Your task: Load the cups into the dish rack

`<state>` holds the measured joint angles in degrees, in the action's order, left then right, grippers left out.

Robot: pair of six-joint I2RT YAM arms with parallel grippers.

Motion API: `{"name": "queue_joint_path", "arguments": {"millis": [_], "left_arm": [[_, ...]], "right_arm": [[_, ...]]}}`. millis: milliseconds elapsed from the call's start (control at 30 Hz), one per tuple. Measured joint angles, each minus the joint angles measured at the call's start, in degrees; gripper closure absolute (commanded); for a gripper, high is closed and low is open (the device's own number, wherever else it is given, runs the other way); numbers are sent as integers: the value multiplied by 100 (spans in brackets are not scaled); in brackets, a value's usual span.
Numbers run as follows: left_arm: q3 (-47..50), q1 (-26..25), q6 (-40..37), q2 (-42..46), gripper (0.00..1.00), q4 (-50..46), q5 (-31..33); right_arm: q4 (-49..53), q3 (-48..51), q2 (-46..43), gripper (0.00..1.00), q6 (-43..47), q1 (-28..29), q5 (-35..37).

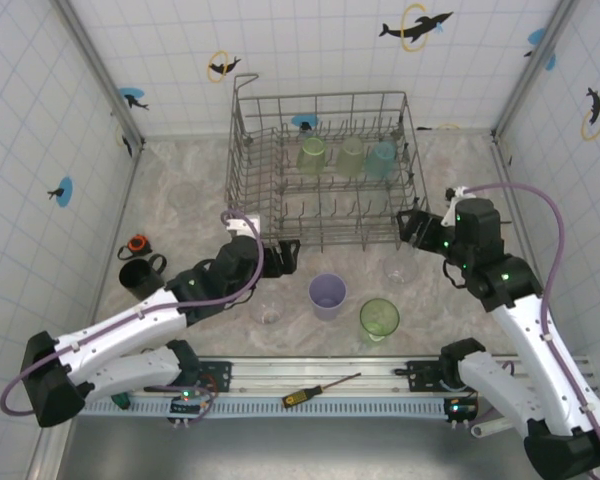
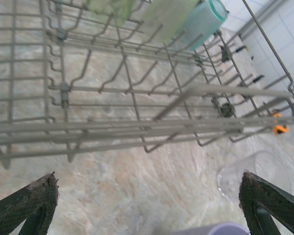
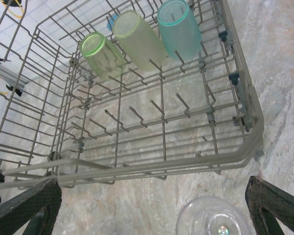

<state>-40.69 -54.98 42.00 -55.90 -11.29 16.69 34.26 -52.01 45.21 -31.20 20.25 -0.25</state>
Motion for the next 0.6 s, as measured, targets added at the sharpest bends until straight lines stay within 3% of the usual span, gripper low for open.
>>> {"name": "queue_joint_path", "arguments": {"millis": [200, 400, 600], "left_arm": [[76, -487, 160, -125, 3, 20, -190], [160, -584, 26, -321, 4, 20, -608], [160, -584, -179, -708, 21, 63, -1178]], "right_arm": [[76, 205, -155, 0, -83, 37, 24], [85, 232, -48, 0, -90, 44, 50], [63, 232, 199, 0, -85, 81, 157]]}}
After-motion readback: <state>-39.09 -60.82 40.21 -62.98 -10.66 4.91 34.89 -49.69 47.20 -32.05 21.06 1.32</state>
